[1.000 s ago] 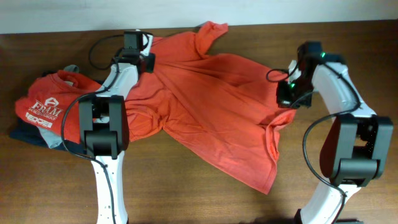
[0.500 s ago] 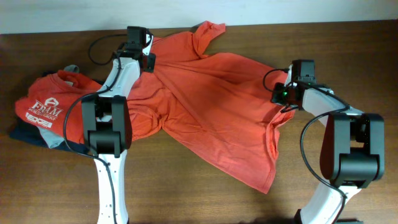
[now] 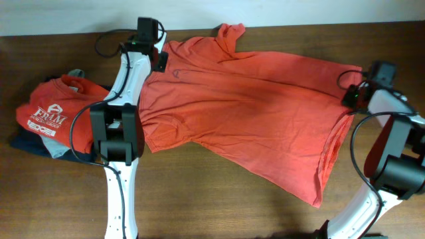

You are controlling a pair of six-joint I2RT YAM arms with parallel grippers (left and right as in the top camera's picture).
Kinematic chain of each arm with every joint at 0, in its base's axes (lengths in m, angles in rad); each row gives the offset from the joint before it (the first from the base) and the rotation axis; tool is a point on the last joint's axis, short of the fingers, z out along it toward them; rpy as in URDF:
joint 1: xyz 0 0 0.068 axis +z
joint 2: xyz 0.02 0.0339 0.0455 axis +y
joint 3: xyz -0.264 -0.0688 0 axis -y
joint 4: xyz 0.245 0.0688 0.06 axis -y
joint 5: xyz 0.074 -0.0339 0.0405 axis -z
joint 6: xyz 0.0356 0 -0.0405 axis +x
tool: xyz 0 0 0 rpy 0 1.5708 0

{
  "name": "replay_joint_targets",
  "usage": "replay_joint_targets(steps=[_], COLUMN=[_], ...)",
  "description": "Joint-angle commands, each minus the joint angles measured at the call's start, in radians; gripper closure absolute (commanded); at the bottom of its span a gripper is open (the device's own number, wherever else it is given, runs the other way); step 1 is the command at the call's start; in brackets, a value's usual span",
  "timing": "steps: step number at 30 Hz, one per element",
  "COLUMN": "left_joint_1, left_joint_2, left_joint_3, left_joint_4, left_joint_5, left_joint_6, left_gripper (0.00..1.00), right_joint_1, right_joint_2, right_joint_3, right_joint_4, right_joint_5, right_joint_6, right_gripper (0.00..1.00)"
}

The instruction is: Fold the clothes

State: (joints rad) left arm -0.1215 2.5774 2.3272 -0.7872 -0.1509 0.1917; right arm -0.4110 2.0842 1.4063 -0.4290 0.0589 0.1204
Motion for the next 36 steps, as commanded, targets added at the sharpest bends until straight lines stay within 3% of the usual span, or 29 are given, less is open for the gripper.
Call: replay_joint_targets(steps=[1, 2, 5, 6, 9, 16, 20, 22, 29, 33, 36], left_joint_1=[-0.017, -0.020, -0.027, -0.029, -0.033, -0.032, -0.030, -0.030, -0.028, -0.026, -0.026], left_joint_2=[0.010, 0.010, 0.010, 0.010, 0.007, -0.105, -0.261, -0.357, -0.835, -1.009, -1.072], left_joint_3=[0.126, 0.164, 0.265, 0.300, 0.415, 0.674, 0.654, 0.598, -0.022, -0.428, -0.727], left_joint_4=[-0.066, -0.111, -0.242, -0.293, -0.446, -0.856, -0.901, -0.901, -0.854, -0.724, -0.591], left_joint_5=[-0.007, -0.007, -0.003, -0.003, -0.004, -0.003, 0.017, 0.052, 0.127, 0.206, 0.279], left_joint_6=[0.004, 0.004, 0.004, 0.004, 0.005, 0.004, -0.039, -0.038, -0.085, -0.089, -0.104], left_gripper=[0.72, 0.62, 0.53, 0.55, 0.74, 0.74, 0.73, 0.66, 0.66, 0.62, 0.57], right_joint_1=[0.005, 0.005, 0.005, 0.005, 0.007, 0.006, 0.017, 0.033, 0.153, 0.266, 0.314], right_joint_2=[-0.002, -0.004, -0.010, -0.011, -0.023, -0.201, -0.346, -0.417, -0.637, -0.727, -0.772], right_joint_3=[0.161, 0.216, 0.354, 0.393, 0.479, 0.537, 0.537, 0.536, 0.527, 0.447, 0.308], right_joint_4=[-0.119, -0.197, -0.390, -0.444, -0.568, -0.798, -0.882, -0.931, -1.154, -1.213, -1.173], right_joint_5=[-0.077, -0.118, -0.323, -0.393, -0.531, -0.600, -0.596, -0.575, -0.469, -0.226, -0.152], right_joint_6=[-0.069, -0.069, -0.069, -0.069, -0.109, -0.151, -0.150, -0.148, -0.096, 0.064, 0.166], right_gripper=[0.95, 0.95, 0.85, 0.84, 0.80, 0.78, 0.76, 0.74, 0.68, 0.58, 0.42])
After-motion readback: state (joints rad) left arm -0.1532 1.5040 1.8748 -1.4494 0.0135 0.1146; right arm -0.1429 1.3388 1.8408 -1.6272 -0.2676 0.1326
